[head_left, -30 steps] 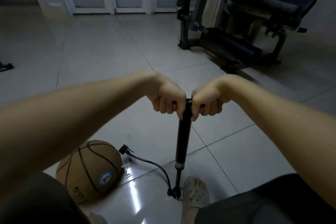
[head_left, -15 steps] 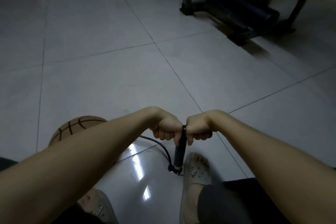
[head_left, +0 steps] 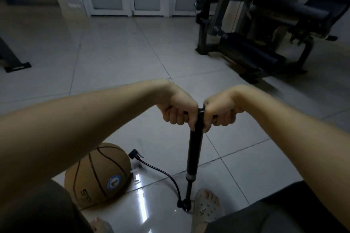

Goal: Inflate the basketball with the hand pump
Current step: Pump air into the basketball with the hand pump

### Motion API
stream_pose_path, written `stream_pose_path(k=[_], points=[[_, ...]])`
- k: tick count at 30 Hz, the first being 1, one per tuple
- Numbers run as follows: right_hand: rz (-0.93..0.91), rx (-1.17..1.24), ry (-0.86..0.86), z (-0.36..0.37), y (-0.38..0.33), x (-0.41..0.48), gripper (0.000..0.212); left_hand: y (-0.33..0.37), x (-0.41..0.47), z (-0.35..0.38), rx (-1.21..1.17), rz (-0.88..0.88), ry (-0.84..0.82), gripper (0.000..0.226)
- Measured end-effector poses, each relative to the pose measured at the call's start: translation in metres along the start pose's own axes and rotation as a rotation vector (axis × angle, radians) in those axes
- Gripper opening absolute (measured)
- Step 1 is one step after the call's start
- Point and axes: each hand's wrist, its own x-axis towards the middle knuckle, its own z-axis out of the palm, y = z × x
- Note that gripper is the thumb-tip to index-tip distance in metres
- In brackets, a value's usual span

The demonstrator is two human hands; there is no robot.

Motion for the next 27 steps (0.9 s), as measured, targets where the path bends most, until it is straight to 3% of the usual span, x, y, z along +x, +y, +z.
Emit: stream_pose_path(k=[14, 20, 27], points=[[0.027, 0.020, -0.055, 0.113, 0.066, 0.138, 0.005, -0.068, 0.150, 0.100, -0.059, -0.037, -0.028, 0.026], [0.074, -0.053, -0.050, 0.107, 0.046, 0.110, 0.013, -0.056, 0.114, 0.100, 0.024, -0.059, 0.041, 0.027], [-0.007, -0.007, 0.020, 0.019, 0.003, 0.000, 0.042, -0.004, -0.004, 0.027, -0.016, 0.009, 0.054, 0.041]])
